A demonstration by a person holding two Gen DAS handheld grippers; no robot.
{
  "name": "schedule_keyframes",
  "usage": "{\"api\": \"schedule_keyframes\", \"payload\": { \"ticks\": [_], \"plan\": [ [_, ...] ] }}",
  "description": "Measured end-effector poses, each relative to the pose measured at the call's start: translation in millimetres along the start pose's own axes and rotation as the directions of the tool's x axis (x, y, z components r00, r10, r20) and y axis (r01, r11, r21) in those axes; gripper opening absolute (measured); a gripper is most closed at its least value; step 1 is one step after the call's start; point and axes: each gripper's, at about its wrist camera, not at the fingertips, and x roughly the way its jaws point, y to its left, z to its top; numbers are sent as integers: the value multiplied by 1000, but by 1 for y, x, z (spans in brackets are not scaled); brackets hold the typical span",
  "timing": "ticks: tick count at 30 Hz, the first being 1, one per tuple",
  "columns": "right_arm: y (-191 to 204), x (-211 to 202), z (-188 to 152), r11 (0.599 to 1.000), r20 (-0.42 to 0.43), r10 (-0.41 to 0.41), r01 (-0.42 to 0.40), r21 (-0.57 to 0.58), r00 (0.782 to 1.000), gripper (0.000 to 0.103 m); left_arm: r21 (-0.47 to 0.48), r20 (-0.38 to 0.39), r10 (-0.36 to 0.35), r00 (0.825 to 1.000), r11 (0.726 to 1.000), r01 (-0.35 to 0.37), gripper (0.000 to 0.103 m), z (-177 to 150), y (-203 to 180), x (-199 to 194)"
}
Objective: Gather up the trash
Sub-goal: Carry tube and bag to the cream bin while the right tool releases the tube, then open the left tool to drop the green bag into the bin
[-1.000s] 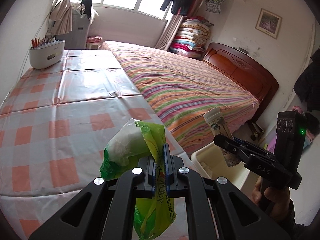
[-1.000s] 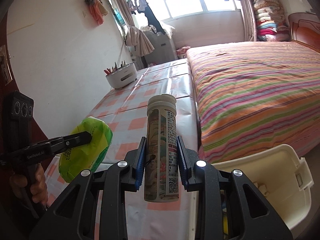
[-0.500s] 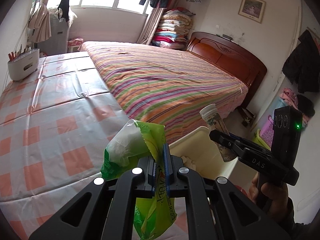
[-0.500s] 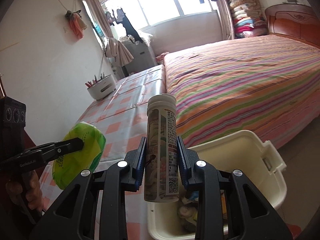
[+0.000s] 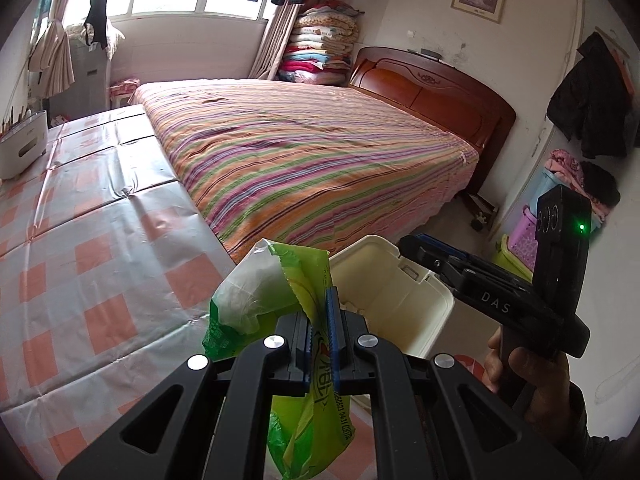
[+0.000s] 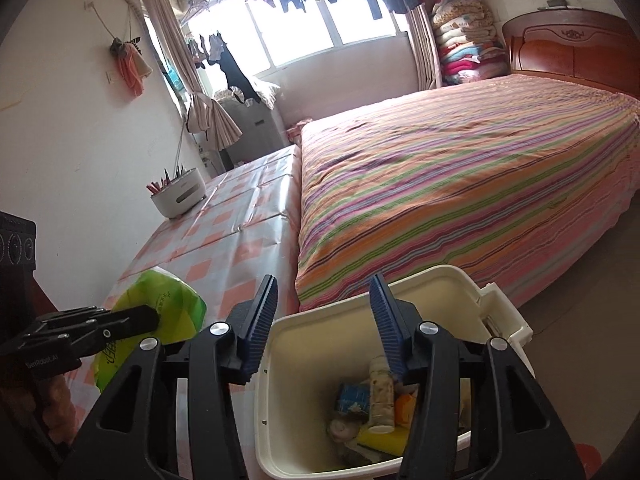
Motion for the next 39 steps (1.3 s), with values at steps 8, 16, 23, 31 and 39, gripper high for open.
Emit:
{"api": "schedule_keyframes", "payload": {
  "ticks": [8, 16, 23, 31, 39],
  "plan": [
    [-13, -29, 14, 998, 121, -6, -2, 63, 993, 59, 17, -15, -43, 999, 999, 44, 6, 6, -23, 16],
    [-39, -44, 5, 990, 168, -22, -2, 143, 985, 59, 52, -23, -103, 994, 993, 104, 7, 16, -56, 42],
    [-43, -48, -3, 989, 179, -28, 1, 151, 983, 59, 77, -67, -91, 994, 992, 96, 46, 16, -73, 64],
    [-40, -57, -5, 991, 196, -13, -14, 135, 980, 59, 72, 14, -6, 1000, 997, 5, 80, 13, -69, 48],
    [19, -91, -47, 995, 233, -84, 95, -39, 969, 70, -94, 68, 298, 952, 952, -291, 80, -23, -24, -6]
  ]
}}
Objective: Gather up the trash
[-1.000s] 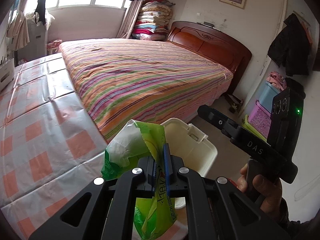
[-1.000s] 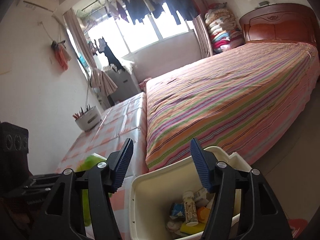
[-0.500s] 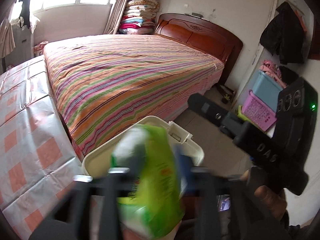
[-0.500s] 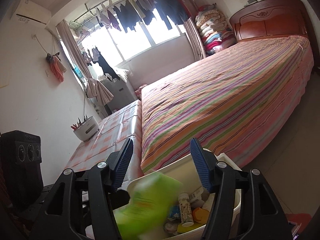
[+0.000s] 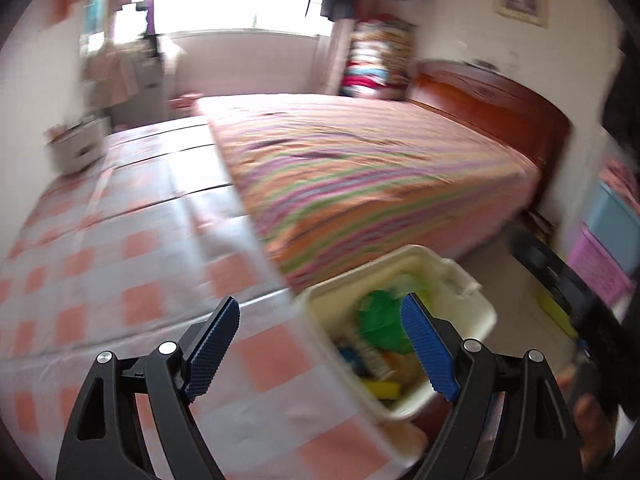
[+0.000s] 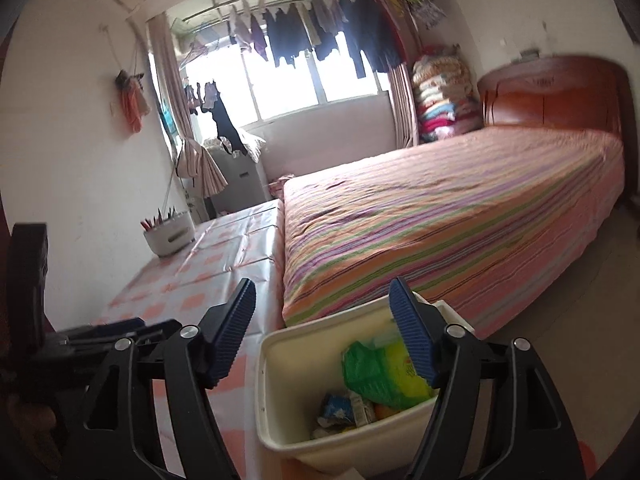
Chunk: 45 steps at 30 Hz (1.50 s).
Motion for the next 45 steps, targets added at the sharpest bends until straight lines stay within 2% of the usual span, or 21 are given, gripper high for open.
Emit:
{"api": "schedule_keyframes", "payload": {
  "ticks": [3, 4, 6, 12, 19, 35, 45],
  "plan": [
    [26, -27, -14, 998, 19, -13, 14, -64, 1000, 73, -31, -4, 70, 998, 997, -70, 80, -12, 18, -15],
    [34, -32, -18, 996, 19, -17, 18, -85, 1000, 77, -40, 4, 92, 996, 995, -92, 80, -16, 23, -22],
    [51, -38, -24, 994, 2, -5, 6, -109, 1000, 77, -53, 19, 133, 991, 990, -132, 80, -23, 32, -33],
    [76, -51, -33, 991, -28, 10, -13, -131, 1000, 77, -77, 55, 201, 978, 977, -196, 80, -35, 51, -60],
    [79, -67, -21, 989, -31, 11, -15, -144, 999, 78, -74, 63, 217, 974, 974, -213, 80, -42, 57, -77],
    [81, -59, -17, 991, -61, 26, -34, -133, 998, 81, -77, 40, 208, 977, 976, -204, 81, -49, 58, -88],
    [87, -96, -5, 989, -33, 60, -64, -130, 998, 82, -42, 64, 233, 970, 972, -230, 81, -59, 42, -118]
  ]
}}
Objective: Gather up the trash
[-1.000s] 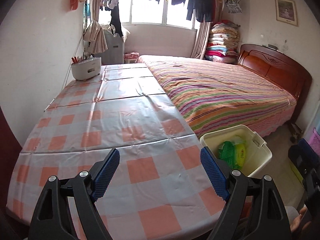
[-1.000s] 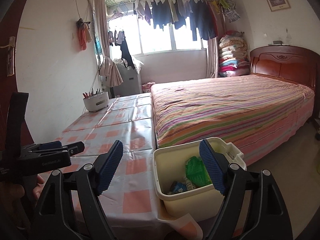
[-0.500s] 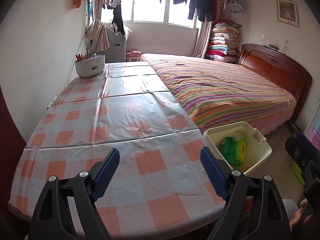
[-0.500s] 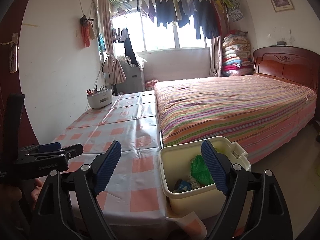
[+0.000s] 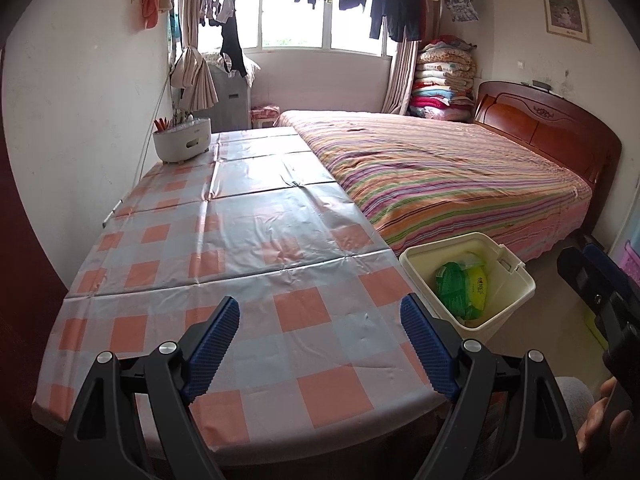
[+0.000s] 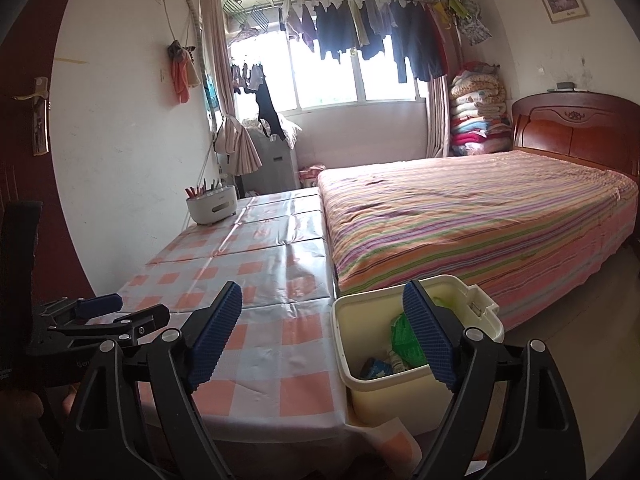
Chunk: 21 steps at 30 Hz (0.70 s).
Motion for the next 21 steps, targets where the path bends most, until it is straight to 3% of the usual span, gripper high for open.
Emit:
{"api": "schedule_keyframes", "payload": {
  "ticks": [10, 21],
  "plan": [
    [3, -36, -1, 1000, 23, 17, -17, 12, 1000, 82, 65, 36, 44, 998, 997, -46, 81, -11, -11, -38],
    [-4, -31, -3, 999, 2, -27, 27, 20, 1000, 82, 118, 9, -16, 1000, 993, 15, 81, -12, -24, -38]
  ]
}}
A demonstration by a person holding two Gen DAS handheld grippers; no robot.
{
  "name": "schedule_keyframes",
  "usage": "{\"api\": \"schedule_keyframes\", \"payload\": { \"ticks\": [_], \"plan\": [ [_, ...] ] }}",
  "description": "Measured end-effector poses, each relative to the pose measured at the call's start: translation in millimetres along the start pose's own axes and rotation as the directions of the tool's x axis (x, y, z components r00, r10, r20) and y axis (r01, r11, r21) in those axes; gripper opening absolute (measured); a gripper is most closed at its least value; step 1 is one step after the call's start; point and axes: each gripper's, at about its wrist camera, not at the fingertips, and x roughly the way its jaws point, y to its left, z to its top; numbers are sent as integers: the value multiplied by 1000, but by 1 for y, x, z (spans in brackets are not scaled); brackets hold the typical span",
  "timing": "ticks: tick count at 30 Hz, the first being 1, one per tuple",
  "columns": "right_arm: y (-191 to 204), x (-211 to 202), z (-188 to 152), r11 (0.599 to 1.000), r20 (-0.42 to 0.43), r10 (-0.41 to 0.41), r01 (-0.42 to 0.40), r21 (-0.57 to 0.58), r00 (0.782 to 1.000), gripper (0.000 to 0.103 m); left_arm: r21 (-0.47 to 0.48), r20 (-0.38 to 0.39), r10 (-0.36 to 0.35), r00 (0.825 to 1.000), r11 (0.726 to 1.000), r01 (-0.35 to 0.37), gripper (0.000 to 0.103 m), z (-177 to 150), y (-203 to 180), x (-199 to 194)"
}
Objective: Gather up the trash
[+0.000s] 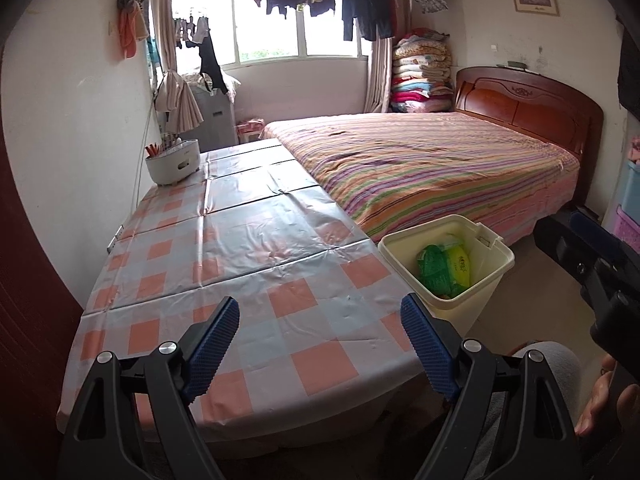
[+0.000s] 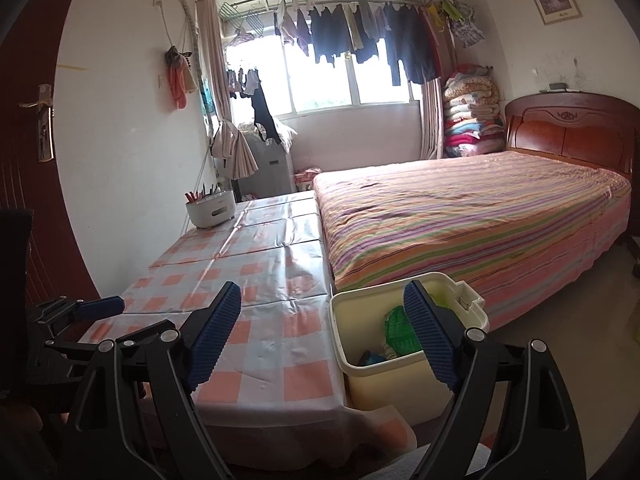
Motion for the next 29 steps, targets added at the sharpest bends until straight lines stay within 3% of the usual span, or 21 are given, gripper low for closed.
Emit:
{"api": "schedule_keyframes", "payload": {
  "ticks": [10, 18, 24, 29],
  "plan": [
    [-15, 51, 1, 999, -49, -27, 29, 32, 998, 82, 28, -69, -86, 994, 996, 88, 81, 14, -10, 37],
    [-11, 93, 2, 999, -89, -26, 28, 28, 996, 82, 38, -54, -115, 992, 992, 117, 81, 24, -9, 60],
    [-6, 117, 2, 999, -111, -22, 26, 33, 994, 82, 68, -66, -58, 996, 996, 63, 81, 28, -5, 77],
    [-6, 124, -1, 999, -120, -34, 37, 29, 992, 82, 69, -92, -64, 994, 995, 70, 81, 28, -2, 88]
  ]
}}
